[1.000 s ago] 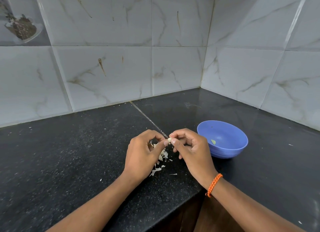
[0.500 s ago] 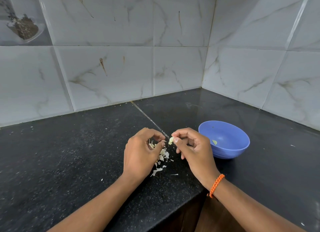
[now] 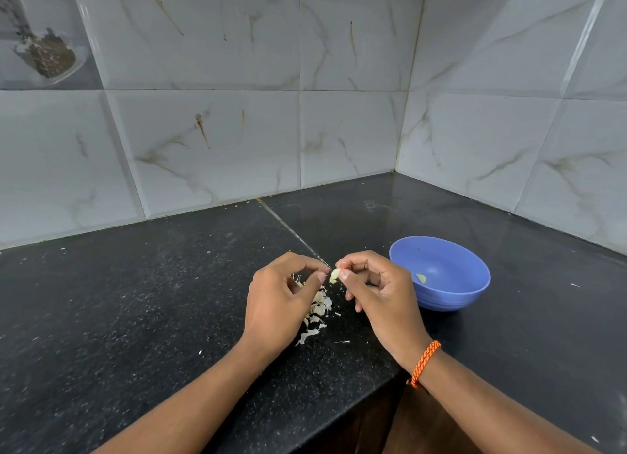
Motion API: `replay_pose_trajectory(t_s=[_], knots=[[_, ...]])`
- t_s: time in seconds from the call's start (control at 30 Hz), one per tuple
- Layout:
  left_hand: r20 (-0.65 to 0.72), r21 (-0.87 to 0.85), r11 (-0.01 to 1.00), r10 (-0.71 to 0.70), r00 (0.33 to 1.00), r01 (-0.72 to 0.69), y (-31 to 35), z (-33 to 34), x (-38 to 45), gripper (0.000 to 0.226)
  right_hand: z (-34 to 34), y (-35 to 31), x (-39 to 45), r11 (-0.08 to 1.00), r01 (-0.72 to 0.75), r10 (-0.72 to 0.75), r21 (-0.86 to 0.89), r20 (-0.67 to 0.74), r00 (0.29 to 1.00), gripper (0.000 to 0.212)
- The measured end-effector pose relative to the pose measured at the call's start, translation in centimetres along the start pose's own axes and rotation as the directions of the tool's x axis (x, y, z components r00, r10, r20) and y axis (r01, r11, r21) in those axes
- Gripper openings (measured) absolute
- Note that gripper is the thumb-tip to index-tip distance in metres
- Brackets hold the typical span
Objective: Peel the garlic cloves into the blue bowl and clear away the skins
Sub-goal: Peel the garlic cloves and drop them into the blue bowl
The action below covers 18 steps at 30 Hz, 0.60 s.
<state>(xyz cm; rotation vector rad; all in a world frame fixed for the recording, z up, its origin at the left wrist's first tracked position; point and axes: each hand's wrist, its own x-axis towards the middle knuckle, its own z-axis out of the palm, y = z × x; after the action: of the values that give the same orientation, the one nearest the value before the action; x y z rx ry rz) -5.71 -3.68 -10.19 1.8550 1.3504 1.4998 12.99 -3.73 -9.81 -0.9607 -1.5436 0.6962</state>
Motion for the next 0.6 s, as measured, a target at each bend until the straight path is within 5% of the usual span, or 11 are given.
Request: replay_pose_trajectory(t_s=[0.4,0.6], knots=[[0.078,-0.116,0.992,-0.036,0.996,0.045,0.1,-0.03,-0.13,0.008,-0.01,-0.08,0.05,1.0,-0.004,0.004,-0.007,0.002,1.0,0.009],[0.049,-0.113,0.991,-0.059,0.997,0.064,-0.07,0.01,-0.01,0.007,0.25,-0.24,0.05,0.975,0.094,-0.103,-0.201,-0.034,0.994,0.006]])
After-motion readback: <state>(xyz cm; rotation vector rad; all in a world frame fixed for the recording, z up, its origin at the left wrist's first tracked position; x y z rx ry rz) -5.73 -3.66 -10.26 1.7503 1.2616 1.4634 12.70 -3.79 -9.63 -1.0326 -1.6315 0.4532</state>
